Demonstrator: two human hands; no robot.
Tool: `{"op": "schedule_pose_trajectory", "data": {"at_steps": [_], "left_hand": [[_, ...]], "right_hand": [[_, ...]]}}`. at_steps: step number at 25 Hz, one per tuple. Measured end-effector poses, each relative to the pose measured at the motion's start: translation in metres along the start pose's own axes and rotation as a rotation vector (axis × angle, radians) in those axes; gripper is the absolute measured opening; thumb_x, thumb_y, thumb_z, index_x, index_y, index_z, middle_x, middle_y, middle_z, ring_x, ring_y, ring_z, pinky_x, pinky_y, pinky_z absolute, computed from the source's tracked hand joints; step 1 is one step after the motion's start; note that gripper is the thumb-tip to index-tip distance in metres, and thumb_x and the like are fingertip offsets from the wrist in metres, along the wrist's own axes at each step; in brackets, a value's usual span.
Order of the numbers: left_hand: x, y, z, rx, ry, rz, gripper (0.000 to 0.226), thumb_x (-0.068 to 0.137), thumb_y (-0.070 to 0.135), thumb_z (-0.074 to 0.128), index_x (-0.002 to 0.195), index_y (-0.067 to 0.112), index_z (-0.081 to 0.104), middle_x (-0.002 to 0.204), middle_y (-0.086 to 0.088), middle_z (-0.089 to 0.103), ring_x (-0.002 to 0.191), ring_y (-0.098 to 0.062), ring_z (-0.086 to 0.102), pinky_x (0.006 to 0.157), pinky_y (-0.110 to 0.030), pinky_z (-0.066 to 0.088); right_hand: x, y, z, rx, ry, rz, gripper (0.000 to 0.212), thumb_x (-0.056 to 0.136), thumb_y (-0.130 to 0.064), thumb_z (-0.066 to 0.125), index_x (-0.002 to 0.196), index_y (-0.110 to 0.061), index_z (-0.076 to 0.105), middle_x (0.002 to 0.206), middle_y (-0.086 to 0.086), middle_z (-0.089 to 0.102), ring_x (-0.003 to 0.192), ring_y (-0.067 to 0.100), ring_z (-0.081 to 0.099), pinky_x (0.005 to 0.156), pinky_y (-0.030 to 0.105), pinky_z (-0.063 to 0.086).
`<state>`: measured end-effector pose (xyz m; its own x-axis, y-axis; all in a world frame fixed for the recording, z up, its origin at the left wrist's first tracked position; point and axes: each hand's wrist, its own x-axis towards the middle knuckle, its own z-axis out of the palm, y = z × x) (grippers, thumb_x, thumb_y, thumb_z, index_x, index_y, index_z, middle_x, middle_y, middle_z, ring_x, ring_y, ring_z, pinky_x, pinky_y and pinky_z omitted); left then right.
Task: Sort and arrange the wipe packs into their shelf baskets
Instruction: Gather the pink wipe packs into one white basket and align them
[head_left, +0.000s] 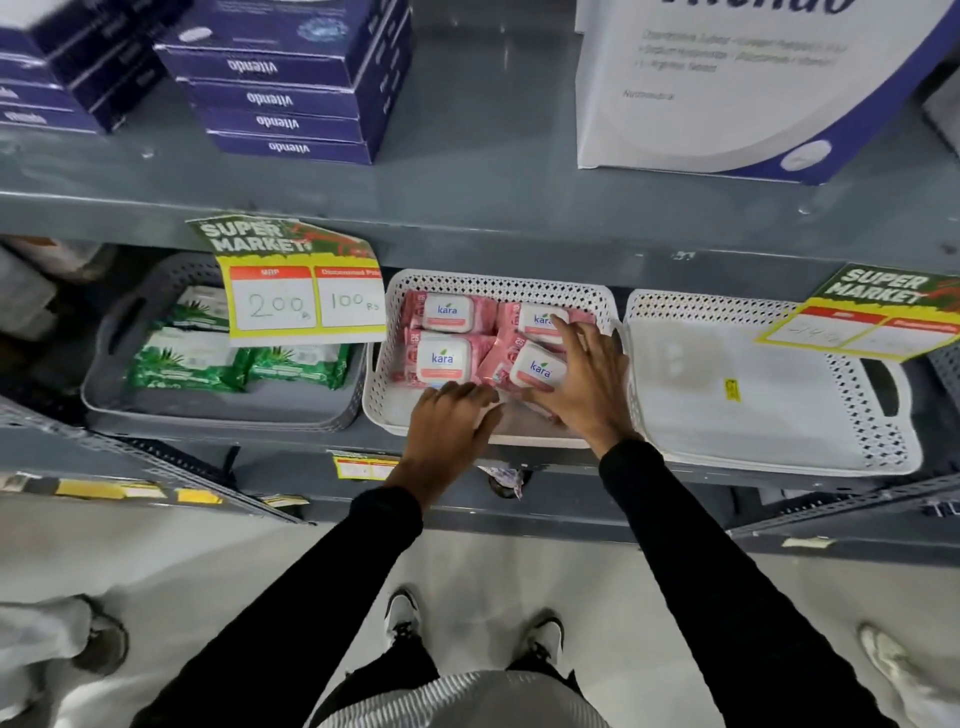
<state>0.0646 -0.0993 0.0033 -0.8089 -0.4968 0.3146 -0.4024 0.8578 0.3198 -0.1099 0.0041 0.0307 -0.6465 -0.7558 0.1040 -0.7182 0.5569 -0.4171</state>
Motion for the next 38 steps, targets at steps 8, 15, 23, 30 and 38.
{"op": "schedule_pose_trajectory", "data": {"at_steps": [8,15,23,30,38], "left_hand": [[0.043,-0.046,-0.024,0.136,-0.296,-0.125,0.1,0.064,0.039,0.09,0.148,0.018,0.04,0.152,-0.008,0.044,0.141,-0.032,0.038,0.114,-0.047,0.034],[0.055,-0.062,-0.019,0.143,-0.312,-0.028,0.084,0.07,0.023,0.088,0.143,0.017,0.047,0.145,-0.008,0.051,0.136,-0.031,0.044,0.109,-0.046,0.041],[0.047,-0.068,-0.019,0.067,-0.429,-0.095,0.085,0.073,0.025,0.086,0.147,0.024,0.045,0.156,0.0,0.043,0.145,-0.026,0.036,0.12,-0.045,0.028],[0.04,-0.062,-0.016,0.045,-0.422,-0.155,0.08,0.08,0.02,0.077,0.15,0.027,0.039,0.158,0.005,0.039,0.149,-0.03,0.029,0.122,-0.045,0.019],[0.037,-0.063,-0.028,-0.149,-0.222,-0.2,0.055,0.08,0.042,0.075,0.131,0.028,0.06,0.138,-0.004,0.06,0.126,-0.027,0.056,0.11,-0.047,0.043]], "right_hand": [[0.002,0.001,0.01,-0.02,-0.143,-0.072,0.108,0.059,-0.058,0.086,0.149,-0.022,0.038,0.144,0.004,0.048,0.13,0.026,0.042,0.11,0.041,0.029],[0.013,0.002,0.008,0.003,-0.202,-0.076,0.094,0.068,-0.038,0.087,0.148,-0.018,0.04,0.15,0.004,0.047,0.135,0.027,0.04,0.109,0.041,0.028],[0.013,0.01,0.013,-0.029,-0.327,-0.113,0.096,0.067,-0.024,0.089,0.15,-0.019,0.039,0.152,0.002,0.045,0.14,0.024,0.037,0.11,0.04,0.026],[0.006,0.009,0.015,-0.067,-0.33,-0.135,0.099,0.073,-0.023,0.085,0.154,-0.019,0.029,0.156,0.001,0.037,0.145,0.024,0.028,0.117,0.043,0.019],[-0.003,0.004,0.002,0.059,-0.234,-0.085,0.082,0.085,-0.058,0.065,0.151,-0.017,0.037,0.156,0.008,0.039,0.144,0.027,0.031,0.118,0.046,0.02]]}}
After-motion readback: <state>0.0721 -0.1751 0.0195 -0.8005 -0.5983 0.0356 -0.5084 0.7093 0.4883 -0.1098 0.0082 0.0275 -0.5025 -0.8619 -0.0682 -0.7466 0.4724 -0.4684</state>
